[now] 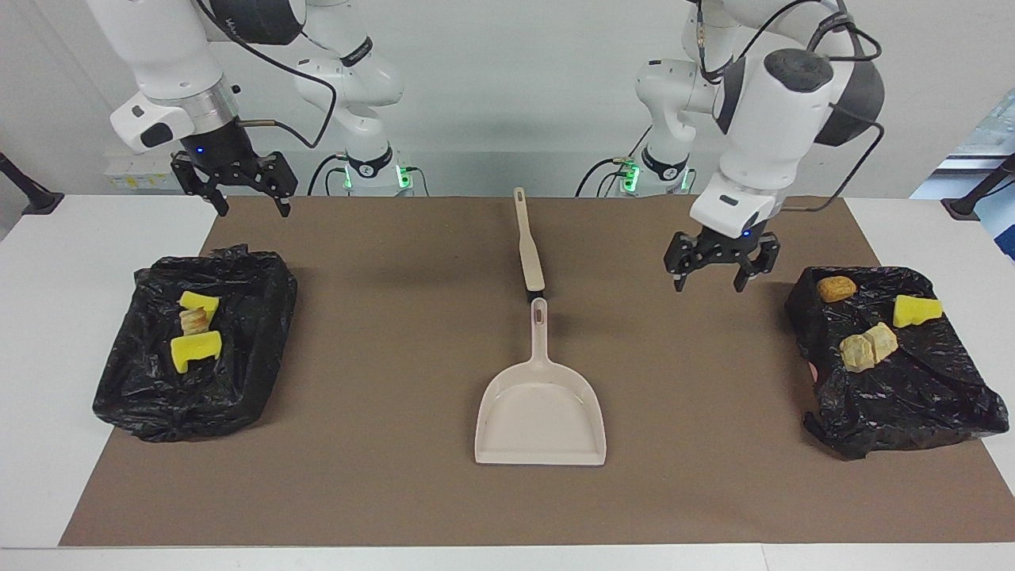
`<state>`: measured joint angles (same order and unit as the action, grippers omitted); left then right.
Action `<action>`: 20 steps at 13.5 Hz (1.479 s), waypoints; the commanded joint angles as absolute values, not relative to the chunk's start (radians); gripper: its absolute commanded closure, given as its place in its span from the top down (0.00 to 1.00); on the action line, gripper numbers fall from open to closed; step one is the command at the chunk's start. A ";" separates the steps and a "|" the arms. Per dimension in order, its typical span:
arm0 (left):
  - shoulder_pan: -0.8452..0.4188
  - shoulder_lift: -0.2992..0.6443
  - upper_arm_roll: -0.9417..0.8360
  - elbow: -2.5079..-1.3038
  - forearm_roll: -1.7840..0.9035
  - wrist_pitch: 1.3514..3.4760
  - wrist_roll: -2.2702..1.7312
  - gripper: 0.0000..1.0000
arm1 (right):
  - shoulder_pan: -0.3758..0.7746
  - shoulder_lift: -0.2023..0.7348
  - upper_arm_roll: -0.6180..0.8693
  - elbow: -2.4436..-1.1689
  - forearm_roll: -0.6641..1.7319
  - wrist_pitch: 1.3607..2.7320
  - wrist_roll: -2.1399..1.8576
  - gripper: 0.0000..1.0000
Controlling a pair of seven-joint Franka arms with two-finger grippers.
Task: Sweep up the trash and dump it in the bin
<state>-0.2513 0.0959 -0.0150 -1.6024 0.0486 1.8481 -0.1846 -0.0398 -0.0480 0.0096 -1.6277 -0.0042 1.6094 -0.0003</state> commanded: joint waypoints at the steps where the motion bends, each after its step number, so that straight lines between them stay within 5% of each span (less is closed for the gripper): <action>1: -0.189 0.071 -0.017 -1.565 0.003 1.769 -0.073 1.00 | -0.040 -0.057 0.012 -1.626 -0.003 1.591 0.020 1.00; 9: -0.074 0.127 -0.017 -1.307 -0.029 1.540 0.123 1.00 | -0.040 -0.057 0.012 -1.626 -0.003 1.591 0.020 1.00; 15: -0.078 -0.012 0.002 -1.503 -0.032 1.551 0.121 1.00 | -0.040 -0.057 0.012 -1.626 -0.003 1.591 0.020 1.00; 20: -0.077 -0.012 0.002 -1.502 -0.032 1.554 0.109 1.00 | -0.040 -0.057 0.012 -1.626 -0.003 1.591 0.020 1.00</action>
<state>-0.0836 0.0201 0.0006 -1.4609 -0.0175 1.5398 0.1057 -0.0398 -0.0480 0.0096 -1.6277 -0.0042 1.6094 -0.0003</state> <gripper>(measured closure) 0.000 0.000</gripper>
